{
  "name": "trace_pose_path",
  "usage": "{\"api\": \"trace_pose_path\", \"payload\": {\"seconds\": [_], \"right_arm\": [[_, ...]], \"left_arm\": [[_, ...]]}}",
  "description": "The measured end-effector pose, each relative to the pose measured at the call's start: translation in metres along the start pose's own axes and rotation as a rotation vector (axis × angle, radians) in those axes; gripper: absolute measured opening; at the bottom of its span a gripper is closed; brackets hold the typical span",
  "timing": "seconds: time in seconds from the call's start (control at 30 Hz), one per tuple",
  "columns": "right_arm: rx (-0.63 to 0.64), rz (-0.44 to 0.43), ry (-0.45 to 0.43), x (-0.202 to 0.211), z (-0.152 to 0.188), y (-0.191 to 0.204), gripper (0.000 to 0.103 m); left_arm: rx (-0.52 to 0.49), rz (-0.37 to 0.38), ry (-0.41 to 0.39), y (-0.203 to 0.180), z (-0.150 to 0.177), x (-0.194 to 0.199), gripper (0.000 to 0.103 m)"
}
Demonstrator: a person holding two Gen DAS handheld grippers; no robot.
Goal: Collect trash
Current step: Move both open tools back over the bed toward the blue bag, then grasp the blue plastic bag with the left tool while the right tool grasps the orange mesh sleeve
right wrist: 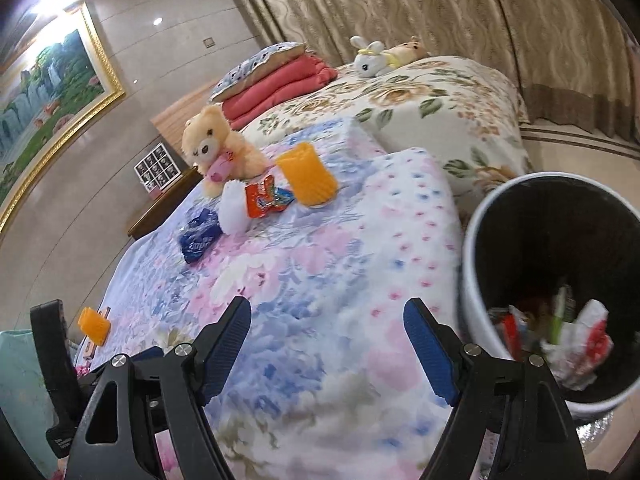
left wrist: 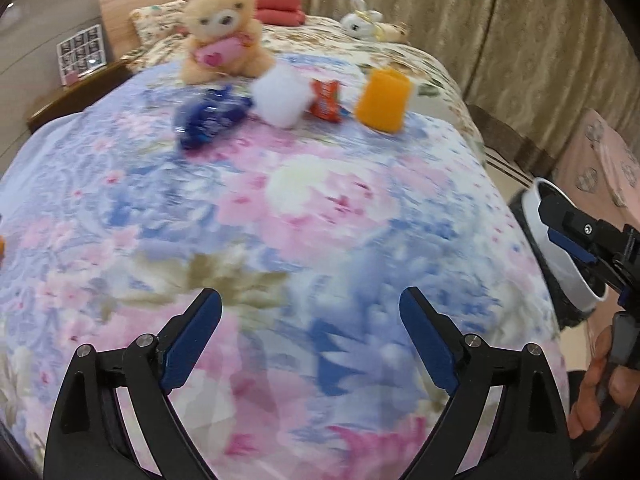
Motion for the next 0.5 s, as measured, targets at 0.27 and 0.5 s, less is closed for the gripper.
{"api": "trace_pose_path", "payload": {"seconds": [0.27,0.5], "right_arm": [[0.003,0.011,0.045,-0.041,0.003,0.008,0.08],[0.025,0.005,0.077,-0.067,0.005,0.019,0.08]], "left_arm": [[0.054,-0.076,0.023,0.04,0.006,-0.011,0.093],[0.067,-0.062,0.039,0.047,0.001,-0.024,0.093]]}}
Point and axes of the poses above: each gripper's, at about its wrist camera, not at the fingertips, and x roughly against the way its jaws point, y to its left, z to its underside, the point moved 10 cm from there along -x, roughly the way its jaws point, and after that the axes turned 13 degrees about -x, right-handed, at the moved point
